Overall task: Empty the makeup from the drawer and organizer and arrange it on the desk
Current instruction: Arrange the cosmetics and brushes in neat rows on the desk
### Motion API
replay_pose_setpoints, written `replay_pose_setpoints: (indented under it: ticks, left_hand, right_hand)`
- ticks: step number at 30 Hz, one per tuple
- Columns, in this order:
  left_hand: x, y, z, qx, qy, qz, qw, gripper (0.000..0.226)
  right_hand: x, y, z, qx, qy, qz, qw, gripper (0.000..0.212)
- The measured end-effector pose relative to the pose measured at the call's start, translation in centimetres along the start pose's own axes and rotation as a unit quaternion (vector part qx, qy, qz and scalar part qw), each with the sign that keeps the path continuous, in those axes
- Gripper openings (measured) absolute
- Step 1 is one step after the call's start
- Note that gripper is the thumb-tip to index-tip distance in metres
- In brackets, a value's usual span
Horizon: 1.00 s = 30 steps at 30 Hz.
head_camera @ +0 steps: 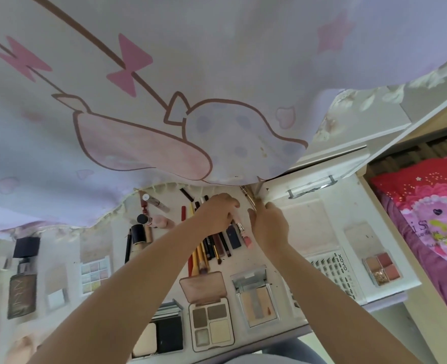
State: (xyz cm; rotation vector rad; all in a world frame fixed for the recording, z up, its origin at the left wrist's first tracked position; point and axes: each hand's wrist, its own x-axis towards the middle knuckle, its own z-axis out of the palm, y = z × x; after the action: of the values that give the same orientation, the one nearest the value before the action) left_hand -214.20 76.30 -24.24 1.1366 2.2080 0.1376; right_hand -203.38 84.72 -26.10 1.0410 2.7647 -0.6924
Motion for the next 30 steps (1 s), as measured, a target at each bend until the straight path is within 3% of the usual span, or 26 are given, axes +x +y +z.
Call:
replay_pose_setpoints:
  ticks: [5, 10, 17, 24, 27, 30]
  left_hand:
    - [-3.1, -0.6, 0.4, -0.017, 0.018, -0.003, 1.000, 0.039]
    - [-4.6, -0.8, 0.2, -0.028, 0.048, -0.025, 0.998, 0.041]
    - [-5.6, 0.8, -0.2, -0.055, 0.080, -0.050, 0.994, 0.051]
    - [-7.1, 5.4, -1.2, -0.067, 0.101, 0.023, 0.992, 0.054]
    - [-8.5, 7.3, -2.5, -0.069, 0.172, 0.039, 0.982, 0.030]
    - [-9.9, 8.1, -3.9, -0.073, 0.256, 0.046, 0.963, 0.028]
  right_hand:
    - [0.8, -1.2, 0.7, -0.077, -0.038, 0.035, 0.996, 0.041]
    - [0.4, -1.8, 0.3, -0.012, -0.016, 0.047, 0.999, 0.037]
    - [-3.2, 0.4, -4.0, 0.090, 0.122, -0.005, 0.988, 0.026]
    - [-6.4, 1.3, -9.7, 0.135, 0.151, -0.091, 0.975, 0.016]
    - [-6.8, 0.3, -12.3, 0.226, 0.153, -0.105, 0.956, 0.010]
    - [-6.0, -1.1, -14.1, 0.314, 0.099, -0.073, 0.942, 0.016]
